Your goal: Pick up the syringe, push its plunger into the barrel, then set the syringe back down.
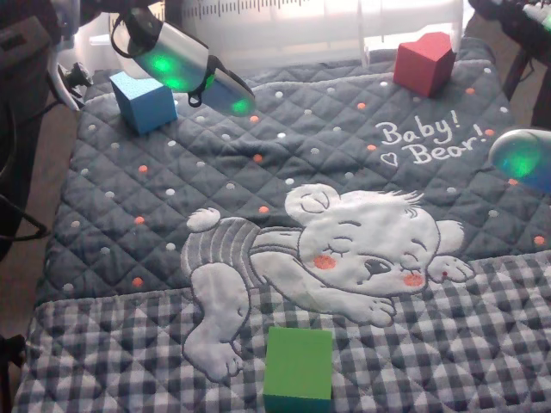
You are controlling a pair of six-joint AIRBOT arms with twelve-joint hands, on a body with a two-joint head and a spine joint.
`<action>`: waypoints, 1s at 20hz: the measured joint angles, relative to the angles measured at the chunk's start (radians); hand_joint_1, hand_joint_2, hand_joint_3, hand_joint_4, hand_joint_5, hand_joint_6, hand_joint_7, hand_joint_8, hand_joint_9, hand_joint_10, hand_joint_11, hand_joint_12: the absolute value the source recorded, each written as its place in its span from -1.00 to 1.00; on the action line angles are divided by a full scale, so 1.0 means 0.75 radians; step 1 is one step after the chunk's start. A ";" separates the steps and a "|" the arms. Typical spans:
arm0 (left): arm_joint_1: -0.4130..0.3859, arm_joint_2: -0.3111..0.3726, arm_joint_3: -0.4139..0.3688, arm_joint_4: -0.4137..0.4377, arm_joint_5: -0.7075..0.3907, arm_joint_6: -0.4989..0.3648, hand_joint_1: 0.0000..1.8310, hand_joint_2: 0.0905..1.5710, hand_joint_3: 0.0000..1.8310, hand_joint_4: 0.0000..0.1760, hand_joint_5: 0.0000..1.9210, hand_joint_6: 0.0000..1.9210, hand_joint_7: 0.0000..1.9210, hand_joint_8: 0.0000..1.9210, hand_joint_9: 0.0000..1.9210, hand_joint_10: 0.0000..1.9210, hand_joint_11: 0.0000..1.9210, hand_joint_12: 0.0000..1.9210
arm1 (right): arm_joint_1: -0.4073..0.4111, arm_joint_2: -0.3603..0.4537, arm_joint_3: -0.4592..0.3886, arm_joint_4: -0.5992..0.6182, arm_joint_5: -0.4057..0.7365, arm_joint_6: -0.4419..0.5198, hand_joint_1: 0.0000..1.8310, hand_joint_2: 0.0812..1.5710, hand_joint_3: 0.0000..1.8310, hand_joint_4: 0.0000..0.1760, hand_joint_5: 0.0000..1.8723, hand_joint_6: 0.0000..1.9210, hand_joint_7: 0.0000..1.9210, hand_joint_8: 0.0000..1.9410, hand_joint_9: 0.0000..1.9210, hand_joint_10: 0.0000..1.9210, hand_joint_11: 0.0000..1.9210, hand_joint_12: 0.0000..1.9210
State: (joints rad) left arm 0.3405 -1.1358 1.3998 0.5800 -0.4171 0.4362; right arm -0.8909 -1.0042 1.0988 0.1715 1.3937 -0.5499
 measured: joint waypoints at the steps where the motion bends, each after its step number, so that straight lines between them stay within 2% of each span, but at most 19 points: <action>1: 0.001 -0.006 0.000 -0.002 0.007 -0.002 0.63 0.40 -0.94 -1.00 0.31 1.00 0.53 1.00 0.63 1.00 0.68 1.00 | 0.000 -0.004 0.001 0.000 -0.001 0.005 -1.00 0.01 -0.99 -0.41 -0.87 -1.00 -0.91 -1.00 -0.97 -1.00 -0.94 -1.00; 3: 0.000 -0.013 0.000 0.004 0.026 -0.002 0.64 0.41 -0.91 -1.00 0.35 1.00 0.56 1.00 0.65 1.00 0.67 1.00 | 0.000 -0.011 0.004 0.014 -0.002 0.014 -1.00 0.02 -0.99 -0.46 -0.87 -0.99 -0.91 -0.99 -0.97 -1.00 -0.93 -0.99; 4: 0.000 -0.017 0.000 0.005 0.025 -0.002 0.65 0.40 -0.91 -1.00 0.34 1.00 0.56 1.00 0.65 1.00 0.67 1.00 | 0.000 -0.011 0.007 0.010 -0.003 0.016 -1.00 0.02 -0.99 -0.38 -0.89 -1.00 -0.92 -1.00 -0.98 -1.00 -0.95 -1.00; 6: 0.000 -0.023 0.000 0.005 0.032 -0.002 0.66 0.39 -0.91 -1.00 0.32 1.00 0.55 1.00 0.63 1.00 0.64 1.00 | 0.000 -0.012 0.007 0.011 -0.001 0.019 -1.00 0.04 -0.99 -0.40 -0.87 -0.99 -0.91 -0.99 -0.97 -0.99 -0.93 -0.99; 8: 0.000 -0.026 0.001 0.005 0.038 -0.002 0.62 0.39 -0.90 -1.00 0.33 1.00 0.55 1.00 0.63 1.00 0.61 1.00 | 0.000 -0.022 0.012 0.014 -0.003 0.023 -1.00 0.05 -0.99 -0.46 -0.84 -1.00 -0.85 -0.99 -0.92 -0.99 -0.92 -0.98; 9: 0.000 -0.026 0.003 0.007 0.039 -0.002 0.61 0.39 -0.90 -1.00 0.34 1.00 0.56 1.00 0.63 1.00 0.62 1.00 | 0.000 -0.027 0.013 0.014 -0.002 0.027 -1.00 0.06 -0.99 -0.62 -0.87 -1.00 -0.88 -1.00 -0.95 -1.00 -0.94 -0.99; 10: 0.000 -0.026 0.003 0.008 0.042 -0.002 0.61 0.39 -0.90 -1.00 0.34 1.00 0.56 1.00 0.63 1.00 0.62 1.00 | 0.000 -0.029 0.014 0.013 -0.002 0.029 -1.00 0.06 -0.99 -0.62 -0.87 -1.00 -0.88 -1.00 -0.95 -1.00 -0.94 -0.99; 11: 0.000 -0.026 0.003 0.011 0.042 0.001 0.62 0.40 -0.89 -1.00 0.33 1.00 0.56 1.00 0.63 1.00 0.60 1.00 | 0.000 -0.031 0.015 0.012 -0.006 0.031 -1.00 0.04 -1.00 -0.53 -0.86 -1.00 -0.87 -1.00 -0.94 -0.99 -0.92 -0.99; 14: -0.003 -0.029 0.011 0.021 0.044 0.005 0.64 0.38 -0.88 -1.00 0.34 1.00 0.55 1.00 0.63 1.00 0.62 1.00 | 0.000 -0.041 0.021 0.004 -0.011 0.040 -1.00 0.02 -1.00 -0.70 -0.86 -0.99 -0.86 -0.99 -0.92 -0.99 -0.90 -0.98; 15: -0.006 -0.029 0.011 0.025 0.046 0.008 0.61 0.39 -0.87 -1.00 0.35 1.00 0.55 1.00 0.62 1.00 0.57 1.00 | 0.000 -0.045 0.023 0.004 -0.011 0.040 -1.00 0.03 -1.00 -0.85 -0.86 -1.00 -0.86 -0.99 -0.92 -0.99 -0.90 -0.98; 18: -0.010 -0.040 0.019 0.026 0.061 0.007 0.62 0.37 -0.85 -1.00 0.31 1.00 0.54 1.00 0.63 1.00 0.63 1.00 | 0.000 -0.050 0.025 0.007 -0.012 0.041 -1.00 0.01 -1.00 -0.63 -0.86 -1.00 -0.87 -1.00 -0.94 -1.00 -0.94 -0.99; 20: -0.011 -0.046 0.020 0.028 0.075 0.008 0.65 0.35 -0.85 -1.00 0.28 1.00 0.50 1.00 0.61 1.00 0.64 1.00 | 0.001 -0.054 0.031 0.010 -0.019 0.043 -1.00 0.01 -1.00 -0.62 -0.87 -1.00 -0.87 -1.00 -0.96 -1.00 -0.96 -1.00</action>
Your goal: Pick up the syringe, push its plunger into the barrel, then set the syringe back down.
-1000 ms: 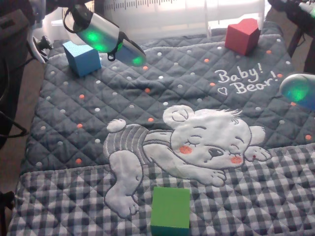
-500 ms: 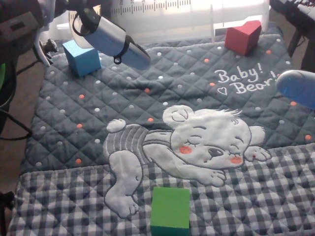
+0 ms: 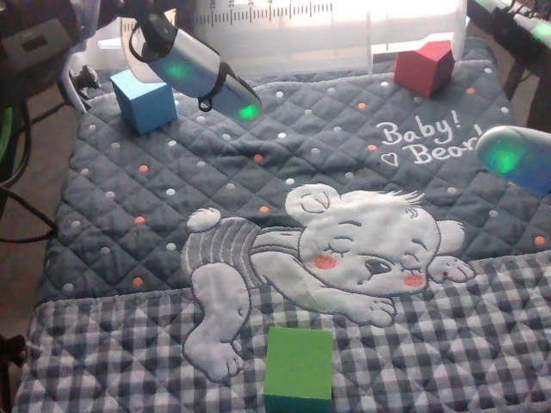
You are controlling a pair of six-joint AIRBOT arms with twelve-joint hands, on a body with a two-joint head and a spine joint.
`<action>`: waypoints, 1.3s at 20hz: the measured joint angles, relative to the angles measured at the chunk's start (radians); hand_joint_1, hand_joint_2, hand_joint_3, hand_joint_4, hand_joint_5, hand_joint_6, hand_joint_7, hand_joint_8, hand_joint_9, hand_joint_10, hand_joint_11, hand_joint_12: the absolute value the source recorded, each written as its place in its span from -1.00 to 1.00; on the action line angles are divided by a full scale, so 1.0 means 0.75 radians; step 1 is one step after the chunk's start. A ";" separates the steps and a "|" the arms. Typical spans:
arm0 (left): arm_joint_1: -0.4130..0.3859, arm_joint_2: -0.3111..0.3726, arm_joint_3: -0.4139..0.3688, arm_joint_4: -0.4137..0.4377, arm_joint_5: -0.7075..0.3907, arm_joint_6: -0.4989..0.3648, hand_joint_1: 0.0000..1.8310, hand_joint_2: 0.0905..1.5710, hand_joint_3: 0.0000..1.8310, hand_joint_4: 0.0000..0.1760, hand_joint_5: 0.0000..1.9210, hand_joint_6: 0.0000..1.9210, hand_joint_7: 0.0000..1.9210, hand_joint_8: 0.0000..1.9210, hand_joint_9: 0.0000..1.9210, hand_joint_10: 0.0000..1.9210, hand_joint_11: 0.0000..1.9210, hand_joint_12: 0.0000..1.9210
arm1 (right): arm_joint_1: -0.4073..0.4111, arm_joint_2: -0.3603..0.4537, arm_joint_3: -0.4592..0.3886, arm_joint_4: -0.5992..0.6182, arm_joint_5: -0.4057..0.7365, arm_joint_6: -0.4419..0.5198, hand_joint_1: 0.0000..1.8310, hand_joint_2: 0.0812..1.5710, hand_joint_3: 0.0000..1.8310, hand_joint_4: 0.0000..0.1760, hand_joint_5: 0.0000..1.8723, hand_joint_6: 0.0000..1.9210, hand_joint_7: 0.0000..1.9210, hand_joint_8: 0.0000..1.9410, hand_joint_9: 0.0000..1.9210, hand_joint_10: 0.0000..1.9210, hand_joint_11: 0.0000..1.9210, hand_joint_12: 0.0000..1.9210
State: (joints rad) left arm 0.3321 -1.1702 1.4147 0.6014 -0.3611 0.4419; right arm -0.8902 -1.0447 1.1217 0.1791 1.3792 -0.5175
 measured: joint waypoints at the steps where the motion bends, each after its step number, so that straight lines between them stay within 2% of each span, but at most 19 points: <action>1: -0.002 -0.003 0.000 0.001 0.001 0.000 0.66 0.35 -0.85 -1.00 0.28 1.00 0.50 1.00 0.60 1.00 0.64 1.00 | 0.001 0.000 0.000 0.000 -0.001 0.000 -1.00 0.02 -1.00 -0.66 -0.88 -1.00 -0.88 -1.00 -0.97 -1.00 -0.95 -1.00; 4: -0.006 -0.010 0.008 0.006 0.003 -0.004 0.64 0.35 -0.84 -1.00 0.28 1.00 0.53 1.00 0.62 1.00 0.66 1.00 | 0.010 -0.011 0.002 0.010 -0.003 0.001 -1.00 0.02 -1.00 -0.77 -0.88 -1.00 -0.87 -1.00 -0.96 -1.00 -0.93 -0.99; 7: -0.016 -0.014 0.010 0.016 0.028 -0.006 0.59 0.35 -0.81 -1.00 0.28 1.00 0.54 1.00 0.63 1.00 0.65 1.00 | 0.015 -0.012 0.002 0.016 -0.017 0.001 -1.00 0.02 -1.00 -0.69 -0.87 -0.99 -0.87 -1.00 -0.96 -1.00 -0.95 -1.00; 8: -0.021 -0.017 0.014 0.022 0.028 -0.005 0.58 0.35 -0.80 -1.00 0.28 1.00 0.53 1.00 0.63 1.00 0.67 1.00 | 0.019 -0.014 0.004 0.015 -0.018 0.001 -1.00 0.03 -1.00 -0.79 -0.87 -1.00 -0.88 -1.00 -0.97 -1.00 -0.96 -1.00; 11: -0.025 -0.031 0.025 0.022 0.032 -0.006 0.59 0.17 -0.52 -1.00 0.27 1.00 0.53 1.00 0.62 1.00 0.63 1.00 | 0.020 -0.017 0.005 0.021 -0.018 0.001 -1.00 0.03 -1.00 -0.71 -0.87 -1.00 -0.87 -0.99 -0.95 -0.99 -0.94 -0.99; 13: -0.030 -0.033 0.025 0.028 0.038 -0.005 0.58 0.11 -0.37 -1.00 0.28 1.00 0.57 1.00 0.65 1.00 0.64 1.00 | 0.021 -0.023 0.007 0.025 -0.018 0.001 -1.00 0.06 -0.99 -0.83 -0.86 -0.99 -0.86 -0.99 -0.94 -0.99 -0.93 -0.99; 14: -0.033 -0.034 0.025 0.031 0.040 -0.005 0.57 0.10 -0.36 -1.00 0.31 1.00 0.58 1.00 0.66 1.00 0.67 1.00 | 0.029 -0.025 0.007 0.025 -0.022 0.001 -1.00 0.05 -0.99 -0.72 -0.85 -0.99 -0.85 -0.99 -0.93 -0.99 -0.92 -0.99; 15: -0.036 -0.038 0.026 0.030 0.039 -0.006 0.55 0.11 -0.35 -1.00 0.31 1.00 0.59 1.00 0.67 1.00 0.66 1.00 | 0.036 -0.026 0.007 0.023 -0.022 0.001 -1.00 0.04 -1.00 -0.70 -0.85 -0.99 -0.84 -0.99 -0.92 -0.98 -0.92 -0.98; 18: -0.039 -0.049 0.029 0.037 0.040 -0.007 0.58 0.13 -0.42 -1.00 0.32 1.00 0.58 1.00 0.65 1.00 0.63 1.00 | 0.037 -0.035 0.010 0.010 -0.024 0.001 -1.00 0.05 -1.00 -0.85 -0.87 -1.00 -0.85 -1.00 -0.92 -0.99 -0.91 -0.98; 19: -0.039 -0.051 0.029 0.038 0.040 -0.008 0.56 0.14 -0.43 -1.00 0.31 1.00 0.59 1.00 0.64 1.00 0.59 1.00 | 0.040 -0.040 0.010 0.009 -0.027 0.001 -1.00 0.05 -1.00 -0.75 -0.87 -1.00 -0.87 -1.00 -0.93 -0.99 -0.92 -0.98; 21: -0.041 -0.063 0.030 0.038 0.039 -0.010 0.55 0.15 -0.43 -1.00 0.30 1.00 0.57 1.00 0.61 1.00 0.53 1.00 | 0.051 -0.044 0.010 -0.003 -0.035 0.001 -1.00 0.04 -1.00 -0.74 -0.86 -1.00 -0.86 -1.00 -0.93 -0.99 -0.93 -0.99; 23: -0.045 -0.066 0.029 0.043 0.037 -0.010 0.56 0.15 -0.42 -1.00 0.27 1.00 0.56 1.00 0.62 1.00 0.57 1.00 | 0.054 -0.044 0.010 -0.019 -0.039 0.001 -1.00 0.04 -1.00 -0.65 -0.87 -1.00 -0.86 -1.00 -0.93 -0.99 -0.93 -0.99; 24: -0.047 -0.067 0.029 0.053 0.033 -0.009 0.54 0.17 -0.42 -1.00 0.27 1.00 0.57 1.00 0.63 1.00 0.57 1.00 | 0.054 -0.046 0.010 -0.028 -0.041 0.001 -1.00 0.05 -1.00 -0.72 -0.87 -1.00 -0.86 -1.00 -0.92 -0.99 -0.92 -0.99; 25: -0.047 -0.072 0.029 0.057 0.032 -0.010 0.52 0.21 -0.48 -1.00 0.27 1.00 0.57 1.00 0.62 1.00 0.52 1.00 | 0.054 -0.051 0.010 -0.033 -0.041 0.001 -1.00 0.03 -1.00 -0.69 -0.87 -1.00 -0.86 -1.00 -0.92 -0.99 -0.92 -0.99; 26: -0.047 -0.079 0.029 0.061 0.034 -0.010 0.51 0.26 -0.55 -1.00 0.27 1.00 0.55 1.00 0.62 1.00 0.56 1.00 | 0.054 -0.054 0.010 -0.031 -0.042 0.001 -1.00 0.01 -1.00 -0.70 -0.87 -1.00 -0.86 -1.00 -0.91 -0.99 -0.92 -0.98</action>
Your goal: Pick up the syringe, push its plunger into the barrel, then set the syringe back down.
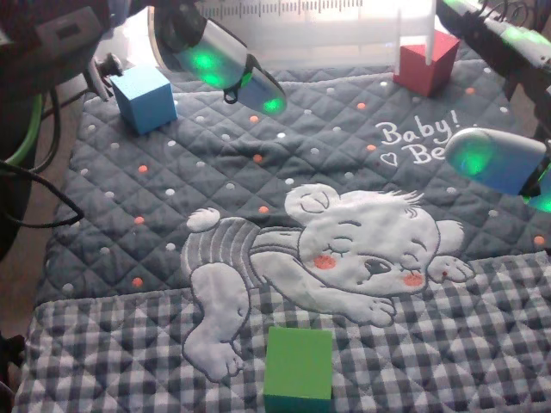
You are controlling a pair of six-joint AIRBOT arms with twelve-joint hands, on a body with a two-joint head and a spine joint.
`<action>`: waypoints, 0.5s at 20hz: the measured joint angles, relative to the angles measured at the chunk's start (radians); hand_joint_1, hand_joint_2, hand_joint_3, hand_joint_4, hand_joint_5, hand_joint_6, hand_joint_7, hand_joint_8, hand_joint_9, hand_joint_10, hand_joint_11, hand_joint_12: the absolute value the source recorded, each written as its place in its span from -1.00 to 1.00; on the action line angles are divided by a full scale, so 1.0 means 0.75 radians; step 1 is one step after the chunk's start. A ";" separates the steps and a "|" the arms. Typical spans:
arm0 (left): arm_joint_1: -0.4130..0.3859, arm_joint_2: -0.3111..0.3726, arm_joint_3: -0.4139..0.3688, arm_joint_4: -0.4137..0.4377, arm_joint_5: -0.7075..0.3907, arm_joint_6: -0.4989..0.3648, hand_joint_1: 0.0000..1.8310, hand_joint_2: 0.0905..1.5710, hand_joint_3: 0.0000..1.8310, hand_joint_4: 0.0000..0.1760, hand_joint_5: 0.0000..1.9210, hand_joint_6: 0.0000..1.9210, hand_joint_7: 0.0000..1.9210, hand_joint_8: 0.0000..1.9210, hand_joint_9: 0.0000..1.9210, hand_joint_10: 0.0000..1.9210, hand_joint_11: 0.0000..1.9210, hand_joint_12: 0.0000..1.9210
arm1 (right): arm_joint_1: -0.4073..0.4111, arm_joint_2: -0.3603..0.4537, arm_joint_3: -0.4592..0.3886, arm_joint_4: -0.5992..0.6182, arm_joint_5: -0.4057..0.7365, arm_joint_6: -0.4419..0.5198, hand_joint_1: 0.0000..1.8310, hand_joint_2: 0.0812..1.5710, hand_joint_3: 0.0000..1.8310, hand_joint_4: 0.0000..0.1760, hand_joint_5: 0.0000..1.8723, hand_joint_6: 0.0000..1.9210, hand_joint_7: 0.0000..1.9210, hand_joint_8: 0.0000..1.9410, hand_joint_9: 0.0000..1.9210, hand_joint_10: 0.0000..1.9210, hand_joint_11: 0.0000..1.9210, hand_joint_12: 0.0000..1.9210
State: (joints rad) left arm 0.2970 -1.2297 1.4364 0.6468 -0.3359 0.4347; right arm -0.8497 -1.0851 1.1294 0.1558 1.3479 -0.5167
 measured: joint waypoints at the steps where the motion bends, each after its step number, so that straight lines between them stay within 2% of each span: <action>1: 0.000 0.000 0.000 -0.001 0.004 -0.001 0.51 0.26 -0.57 -1.00 0.25 1.00 0.54 1.00 0.60 1.00 0.54 1.00 | 0.000 -0.002 0.002 0.003 -0.002 0.000 -1.00 0.01 -1.00 -0.72 -0.87 -1.00 -0.85 -1.00 -0.91 -0.99 -0.91 -0.98; 5: 0.000 -0.001 0.001 0.002 0.005 -0.001 0.48 0.30 -0.64 -1.00 0.23 1.00 0.48 1.00 0.55 1.00 0.45 1.00 | 0.000 -0.003 0.003 0.002 -0.003 0.000 -1.00 0.01 -1.00 -0.65 -0.86 -1.00 -0.85 -1.00 -0.91 -0.99 -0.91 -0.98; 6: 0.000 -0.001 0.000 0.004 0.005 -0.001 0.46 0.35 -0.73 -1.00 0.23 1.00 0.46 1.00 0.53 1.00 0.45 1.00 | 0.000 -0.003 0.003 0.002 -0.003 0.000 -1.00 0.04 -1.00 -0.76 -0.87 -1.00 -0.86 -1.00 -0.92 -1.00 -0.92 -0.99; 7: 0.000 -0.001 0.001 0.004 0.005 -0.001 0.48 0.35 -0.73 -1.00 0.23 1.00 0.46 1.00 0.53 1.00 0.41 1.00 | 0.000 -0.003 0.003 0.002 -0.003 0.000 -1.00 0.04 -0.99 -0.75 -0.87 -1.00 -0.86 -1.00 -0.92 -1.00 -0.92 -0.99; 9: 0.000 -0.001 0.001 0.005 0.006 -0.001 0.50 0.33 -0.67 -1.00 0.26 1.00 0.52 1.00 0.59 1.00 0.56 1.00 | 0.000 -0.001 0.003 0.001 -0.004 0.006 -1.00 0.00 -1.00 -0.55 -0.87 -1.00 -0.86 -1.00 -0.94 -1.00 -0.93 -0.99; 10: 0.000 0.001 0.001 0.005 0.007 -0.001 0.54 0.31 -0.67 -1.00 0.28 1.00 0.54 1.00 0.62 1.00 0.63 1.00 | 0.000 0.008 0.003 -0.004 -0.010 0.007 -1.00 0.02 -1.00 -0.53 -0.85 -0.99 -0.85 -1.00 -0.94 -1.00 -0.92 -0.99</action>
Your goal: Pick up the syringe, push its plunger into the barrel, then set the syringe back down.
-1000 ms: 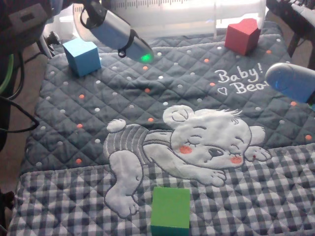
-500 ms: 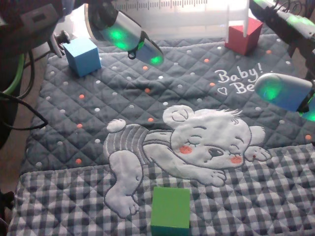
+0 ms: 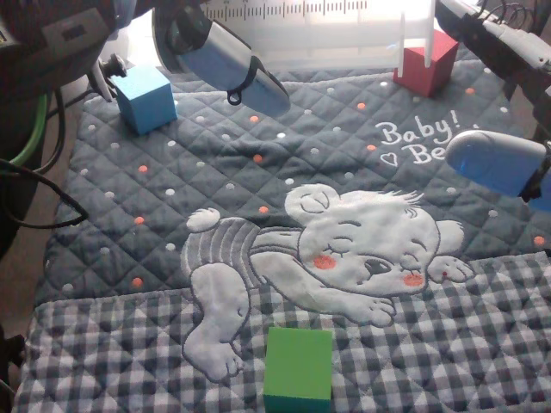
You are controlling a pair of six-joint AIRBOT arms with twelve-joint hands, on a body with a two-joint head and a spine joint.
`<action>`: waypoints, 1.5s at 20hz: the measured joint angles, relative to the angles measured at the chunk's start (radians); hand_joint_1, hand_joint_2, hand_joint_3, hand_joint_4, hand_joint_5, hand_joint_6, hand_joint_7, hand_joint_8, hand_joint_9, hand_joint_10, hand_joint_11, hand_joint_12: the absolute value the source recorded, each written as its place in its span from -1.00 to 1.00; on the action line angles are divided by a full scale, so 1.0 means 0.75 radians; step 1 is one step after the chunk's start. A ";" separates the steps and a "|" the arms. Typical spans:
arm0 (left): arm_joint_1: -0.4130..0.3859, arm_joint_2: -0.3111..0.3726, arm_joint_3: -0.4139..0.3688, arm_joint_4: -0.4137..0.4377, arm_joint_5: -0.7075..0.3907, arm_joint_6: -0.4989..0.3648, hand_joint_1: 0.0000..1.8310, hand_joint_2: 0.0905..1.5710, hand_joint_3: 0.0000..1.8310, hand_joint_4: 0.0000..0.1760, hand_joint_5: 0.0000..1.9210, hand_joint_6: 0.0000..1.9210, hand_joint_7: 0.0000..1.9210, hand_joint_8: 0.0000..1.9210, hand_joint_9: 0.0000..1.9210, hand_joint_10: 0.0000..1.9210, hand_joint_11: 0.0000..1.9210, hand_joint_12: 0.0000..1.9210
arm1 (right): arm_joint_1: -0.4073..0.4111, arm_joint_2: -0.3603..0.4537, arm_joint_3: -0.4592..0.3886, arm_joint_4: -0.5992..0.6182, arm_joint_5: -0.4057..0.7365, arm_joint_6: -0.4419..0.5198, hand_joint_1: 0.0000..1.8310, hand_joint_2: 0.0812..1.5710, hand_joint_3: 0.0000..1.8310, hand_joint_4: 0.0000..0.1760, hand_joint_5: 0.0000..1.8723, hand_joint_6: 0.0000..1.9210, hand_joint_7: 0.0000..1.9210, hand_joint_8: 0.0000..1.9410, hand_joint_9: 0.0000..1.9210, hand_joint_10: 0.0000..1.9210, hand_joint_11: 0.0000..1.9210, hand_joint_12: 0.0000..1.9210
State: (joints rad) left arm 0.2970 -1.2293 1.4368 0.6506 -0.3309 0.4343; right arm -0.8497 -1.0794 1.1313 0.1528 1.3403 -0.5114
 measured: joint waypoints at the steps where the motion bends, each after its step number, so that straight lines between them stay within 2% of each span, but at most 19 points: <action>1: 0.000 0.000 0.000 0.000 0.000 0.000 0.58 0.23 -0.55 -1.00 0.30 1.00 0.56 1.00 0.64 1.00 0.66 1.00 | 0.000 0.010 0.000 -0.010 -0.006 0.001 -1.00 0.02 -1.00 -0.54 -0.85 -0.99 -0.86 -1.00 -0.94 -1.00 -0.93 -0.99; 4: 0.002 0.002 -0.001 0.013 0.014 -0.005 0.62 0.14 -0.48 -1.00 0.30 1.00 0.54 1.00 0.63 1.00 0.65 1.00 | 0.008 0.044 -0.001 -0.033 -0.029 0.002 -1.00 0.03 -1.00 -0.65 -0.84 -0.99 -0.84 -0.99 -0.93 -0.99 -0.92 -0.99; 6: 0.007 0.002 -0.001 0.021 0.023 -0.005 0.66 0.12 -0.49 -1.00 0.30 1.00 0.55 1.00 0.65 1.00 0.67 1.00 | 0.010 0.077 -0.005 -0.068 -0.041 0.003 -1.00 0.02 -1.00 -0.43 -0.84 -0.99 -0.85 -1.00 -0.93 -0.99 -0.93 -0.99; 10: 0.011 0.002 0.001 0.027 0.052 -0.001 0.70 0.11 -0.48 -1.00 0.31 1.00 0.56 1.00 0.62 1.00 0.58 1.00 | 0.010 0.124 -0.013 -0.101 -0.039 0.005 -1.00 -0.01 -1.00 -0.59 -0.84 -1.00 -0.85 -1.00 -0.92 -0.99 -0.91 -0.98; 13: 0.012 0.006 0.006 0.030 0.069 0.000 0.68 0.04 -0.35 -1.00 0.32 1.00 0.55 1.00 0.62 1.00 0.60 1.00 | 0.010 0.151 -0.013 -0.095 -0.042 0.005 -1.00 0.02 -1.00 -0.32 -0.84 -1.00 -0.85 -1.00 -0.91 -0.99 -0.92 -0.99; 14: 0.012 0.007 0.007 0.031 0.075 0.000 0.68 0.04 -0.34 -1.00 0.30 1.00 0.54 1.00 0.59 1.00 0.51 1.00 | 0.010 0.163 -0.013 -0.100 -0.043 0.005 -1.00 0.02 -1.00 -0.36 -0.85 -1.00 -0.86 -1.00 -0.91 -0.99 -0.92 -0.99; 16: 0.024 0.010 0.010 0.032 0.082 0.001 0.67 0.04 -0.34 -1.00 0.30 1.00 0.55 1.00 0.59 1.00 0.50 1.00 | 0.010 0.188 -0.013 -0.102 -0.044 0.004 -1.00 0.06 -0.99 -0.51 -0.87 -1.00 -0.87 -1.00 -0.91 -1.00 -0.91 -0.98; 17: 0.032 0.010 0.012 0.032 0.085 0.001 0.68 0.03 -0.33 -1.00 0.30 1.00 0.55 1.00 0.59 1.00 0.52 1.00 | 0.010 0.199 -0.013 -0.101 -0.044 0.002 -1.00 0.05 -0.99 -0.36 -0.87 -1.00 -0.87 -1.00 -0.92 -1.00 -0.89 -0.97; 19: 0.045 0.010 0.012 0.037 0.100 0.001 0.70 -0.01 -0.28 -1.00 0.28 1.00 0.52 1.00 0.59 1.00 0.57 1.00 | 0.010 0.216 -0.023 -0.104 -0.044 -0.011 -0.98 0.06 -0.99 -0.26 -0.87 -1.00 -0.87 -1.00 -0.93 -1.00 -0.89 -0.97; 20: 0.046 0.010 0.012 0.042 0.110 0.001 0.68 -0.03 -0.25 -1.00 0.26 1.00 0.51 1.00 0.57 1.00 0.51 1.00 | 0.010 0.220 -0.023 -0.114 -0.044 -0.013 -0.97 0.04 -1.00 -0.30 -0.87 -1.00 -0.87 -1.00 -0.92 -1.00 -0.89 -0.98; 21: 0.046 0.010 0.012 0.049 0.113 0.000 0.67 -0.05 -0.25 -1.00 0.26 1.00 0.51 1.00 0.54 1.00 0.44 1.00 | 0.016 0.222 -0.027 -0.119 -0.049 -0.017 -0.96 0.02 -1.00 -0.22 -0.87 -1.00 -0.87 -1.00 -0.93 -1.00 -0.89 -0.98; 22: 0.046 0.010 0.012 0.058 0.118 0.000 0.69 -0.06 -0.26 -1.00 0.20 1.00 0.49 1.00 0.55 1.00 0.51 1.00 | 0.019 0.222 -0.027 -0.124 -0.050 -0.019 -0.94 0.00 -1.00 -0.29 -0.86 -0.99 -0.85 -0.99 -0.92 -1.00 -0.88 -0.97; 23: 0.051 0.007 0.012 0.072 0.118 0.000 0.33 -0.07 -0.09 -1.00 -0.04 0.61 0.48 1.00 0.56 1.00 0.55 1.00 | 0.025 0.222 -0.027 -0.128 -0.049 -0.022 -0.95 0.00 -1.00 -0.35 -0.86 -1.00 -0.86 -1.00 -0.92 -1.00 -0.87 -0.97; 24: 0.063 0.004 0.012 0.080 0.127 0.000 0.60 -0.03 -0.22 -0.93 -0.07 0.74 0.47 1.00 0.56 1.00 0.57 1.00 | 0.031 0.222 -0.027 -0.130 -0.050 -0.028 -0.94 0.01 -1.00 -0.43 -0.87 -1.00 -0.86 -1.00 -0.92 -1.00 -0.87 -0.97; 25: 0.074 -0.004 0.012 0.087 0.138 0.001 0.68 0.06 -0.40 -0.18 -0.03 0.50 0.43 1.00 0.55 1.00 0.59 1.00 | 0.033 0.222 -0.027 -0.131 -0.048 -0.028 -0.93 0.02 -1.00 -0.50 -0.87 -1.00 -0.86 -1.00 -0.91 -1.00 -0.87 -0.97; 26: 0.083 -0.010 0.012 0.101 0.152 0.000 0.63 0.08 -0.44 -0.01 0.15 0.90 0.46 1.00 0.56 1.00 0.60 1.00 | 0.033 0.222 -0.027 -0.130 -0.047 -0.030 -0.95 0.05 -0.99 -0.42 -0.87 -1.00 -0.86 -1.00 -0.92 -1.00 -0.88 -0.98; 27: 0.086 -0.017 0.012 0.116 0.161 0.001 0.65 0.08 -0.46 0.00 0.25 0.98 0.48 1.00 0.57 1.00 0.61 1.00 | 0.033 0.222 -0.027 -0.131 -0.048 -0.031 -0.97 0.06 -0.99 -0.40 -0.88 -1.00 -0.87 -1.00 -0.92 -1.00 -0.88 -0.98; 29: 0.090 -0.027 0.012 0.125 0.166 0.000 0.67 0.07 -0.46 -0.09 0.29 1.00 0.48 1.00 0.56 1.00 0.60 1.00 | 0.046 0.222 -0.027 -0.141 -0.052 -0.032 -0.97 0.05 -0.99 -0.40 -0.88 -1.00 -0.87 -1.00 -0.93 -1.00 -0.88 -0.98; 30: 0.091 -0.035 0.010 0.152 0.169 0.001 0.68 0.05 -0.44 -0.70 0.30 1.00 0.48 1.00 0.56 1.00 0.60 1.00 | 0.048 0.222 -0.027 -0.141 -0.044 -0.032 -0.96 0.05 -1.00 -0.36 -0.87 -1.00 -0.88 -1.00 -0.93 -1.00 -0.89 -0.99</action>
State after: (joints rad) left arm 0.3649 -1.2552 1.4445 0.7647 -0.2043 0.4347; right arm -0.8135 -0.9127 1.1110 0.0467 1.3075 -0.5354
